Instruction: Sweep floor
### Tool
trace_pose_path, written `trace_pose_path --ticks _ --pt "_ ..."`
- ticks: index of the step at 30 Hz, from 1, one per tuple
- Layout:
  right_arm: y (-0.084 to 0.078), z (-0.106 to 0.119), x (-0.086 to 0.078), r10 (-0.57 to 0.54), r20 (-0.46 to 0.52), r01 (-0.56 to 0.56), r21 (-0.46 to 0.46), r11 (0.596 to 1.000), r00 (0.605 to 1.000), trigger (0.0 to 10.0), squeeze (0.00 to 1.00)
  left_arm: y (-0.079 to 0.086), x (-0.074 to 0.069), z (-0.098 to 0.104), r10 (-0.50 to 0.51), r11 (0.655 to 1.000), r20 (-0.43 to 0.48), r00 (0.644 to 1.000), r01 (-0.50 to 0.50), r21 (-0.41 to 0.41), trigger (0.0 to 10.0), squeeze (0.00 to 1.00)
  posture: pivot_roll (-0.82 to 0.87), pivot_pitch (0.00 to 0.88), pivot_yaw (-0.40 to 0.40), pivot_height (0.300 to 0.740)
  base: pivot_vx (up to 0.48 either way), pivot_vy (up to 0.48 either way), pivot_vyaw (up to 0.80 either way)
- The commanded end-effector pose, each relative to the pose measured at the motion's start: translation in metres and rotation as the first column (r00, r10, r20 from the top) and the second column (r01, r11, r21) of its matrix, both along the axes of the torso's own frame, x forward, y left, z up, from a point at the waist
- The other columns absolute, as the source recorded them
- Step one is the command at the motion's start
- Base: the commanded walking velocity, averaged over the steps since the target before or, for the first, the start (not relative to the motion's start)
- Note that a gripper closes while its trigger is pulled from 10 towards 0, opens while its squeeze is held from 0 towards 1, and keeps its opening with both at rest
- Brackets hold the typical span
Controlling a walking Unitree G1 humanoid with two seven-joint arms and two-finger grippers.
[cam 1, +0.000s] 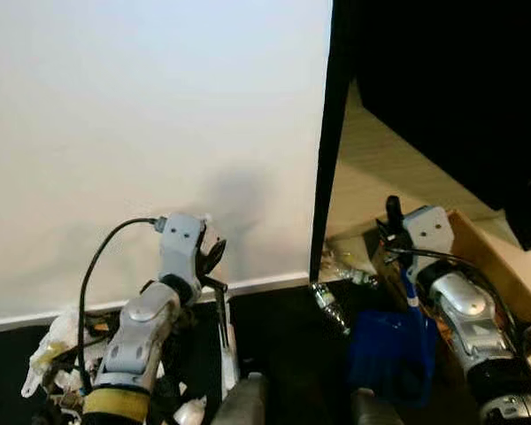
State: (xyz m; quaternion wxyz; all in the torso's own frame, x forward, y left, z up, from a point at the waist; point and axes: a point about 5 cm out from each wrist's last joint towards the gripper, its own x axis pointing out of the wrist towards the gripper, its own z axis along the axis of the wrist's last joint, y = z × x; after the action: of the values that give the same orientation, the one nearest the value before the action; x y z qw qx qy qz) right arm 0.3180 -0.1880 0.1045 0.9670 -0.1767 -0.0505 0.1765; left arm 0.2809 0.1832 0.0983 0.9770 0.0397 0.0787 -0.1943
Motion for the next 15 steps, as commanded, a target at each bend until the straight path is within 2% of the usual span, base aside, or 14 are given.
trace_pose_path --ticks 1,3,5,10,13,15 --pt "0.01 0.0 0.001 0.041 0.018 -0.041 0.013 0.999 0.999 10.0 0.0 0.011 -0.003 0.004 0.025 0.999 0.007 1.0 -0.026 0.021 10.0 0.0 0.25 0.222 0.087 0.74 0.0 0.0 0.0" --pt "0.012 0.003 0.003 0.047 0.034 -0.048 0.021 0.999 0.998 10.0 0.0 0.012 -0.003 0.004 0.03 0.999 0.008 1.0 -0.03 0.021 10.0 0.0 0.26 0.219 0.081 0.74 0.0 0.0 0.0" --pt "0.022 0.01 0.009 0.06 0.075 -0.063 0.039 0.997 0.995 10.0 0.0 0.015 -0.005 0.005 0.044 0.999 0.012 0.999 -0.044 0.021 10.0 0.0 0.27 0.211 0.072 0.74 0.0 0.0 0.0" --pt "0.029 0.01 0.011 0.077 0.087 -0.08 0.026 0.996 0.993 10.0 0.0 0.015 -0.006 0.005 0.051 0.999 0.013 0.999 -0.051 0.019 10.0 0.0 0.27 0.206 0.069 0.74 0.0 0.0 0.0" --pt "0.041 0.004 0.011 0.125 0.076 -0.126 0.012 0.992 0.989 10.0 0.0 0.013 -0.006 0.004 0.053 0.998 0.013 0.998 -0.054 0.017 10.0 0.0 0.27 0.193 0.063 0.74 0.0 0.0 0.0" --pt "0.041 0.004 0.011 0.125 0.076 -0.126 0.012 0.992 0.989 10.0 0.0 0.013 -0.006 0.004 0.053 0.998 0.013 0.998 -0.054 0.017 10.0 0.0 0.27 0.193 0.063 0.74 0.0 0.0 0.0"
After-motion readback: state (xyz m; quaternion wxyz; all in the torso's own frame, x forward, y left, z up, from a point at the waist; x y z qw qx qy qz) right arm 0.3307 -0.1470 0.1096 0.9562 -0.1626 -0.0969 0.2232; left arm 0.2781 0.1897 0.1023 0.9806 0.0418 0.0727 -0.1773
